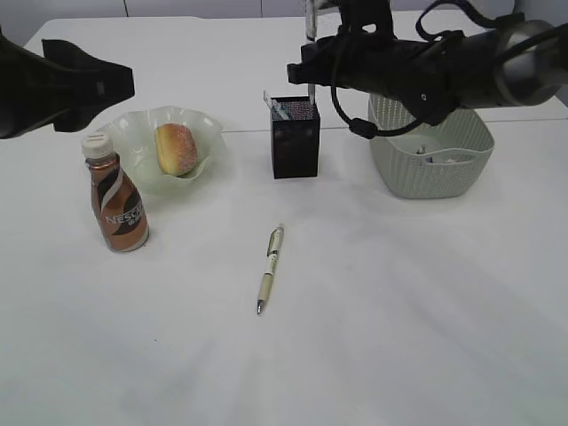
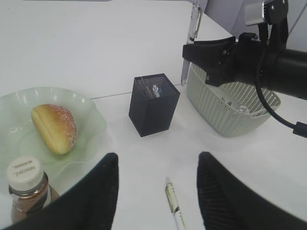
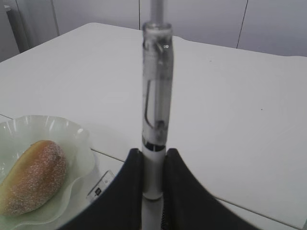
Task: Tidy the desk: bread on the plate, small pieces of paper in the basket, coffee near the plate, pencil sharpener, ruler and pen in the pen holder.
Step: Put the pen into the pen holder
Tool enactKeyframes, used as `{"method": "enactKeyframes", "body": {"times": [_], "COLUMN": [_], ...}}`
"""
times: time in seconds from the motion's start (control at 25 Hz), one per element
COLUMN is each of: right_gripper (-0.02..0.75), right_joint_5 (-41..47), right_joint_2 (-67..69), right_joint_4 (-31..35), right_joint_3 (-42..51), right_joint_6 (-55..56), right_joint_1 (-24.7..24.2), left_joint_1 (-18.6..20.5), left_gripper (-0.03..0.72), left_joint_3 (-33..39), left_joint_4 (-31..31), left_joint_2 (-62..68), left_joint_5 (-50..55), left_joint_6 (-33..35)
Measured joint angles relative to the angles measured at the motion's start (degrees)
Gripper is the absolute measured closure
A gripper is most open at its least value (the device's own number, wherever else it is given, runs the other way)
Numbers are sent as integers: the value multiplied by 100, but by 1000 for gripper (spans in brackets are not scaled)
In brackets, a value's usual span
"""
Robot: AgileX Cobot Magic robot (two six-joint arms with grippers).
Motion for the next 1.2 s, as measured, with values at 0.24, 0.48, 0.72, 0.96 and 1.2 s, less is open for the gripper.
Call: {"method": "enactKeyframes", "body": {"times": [0.24,0.48,0.72,0.96,1.2], "right_gripper": [661,661,661,660,638], "right_joint_5": [-261,-133,48,105,117], "right_joint_2": [381,692,966,1034,1034], "right_joint_4": [51,51,6,-60,-71], "right_joint_3": [-360,-946,-1216,-1230,-1234], "right_joint_6": [22,41,41,41,41], "right_joint_1": [-72,-83,-103,-117,-144], "left_joint_1": [0,0,0,0,0], "left_gripper": [308,308,308,308,308], "left_joint_3": [0,0,0,0,0], "left_joint_4": [0,0,0,0,0], "left_joint_2": [0,0,0,0,0], "left_joint_5": [0,0,0,0,0], "left_joint_6": [0,0,0,-3,-3]}}
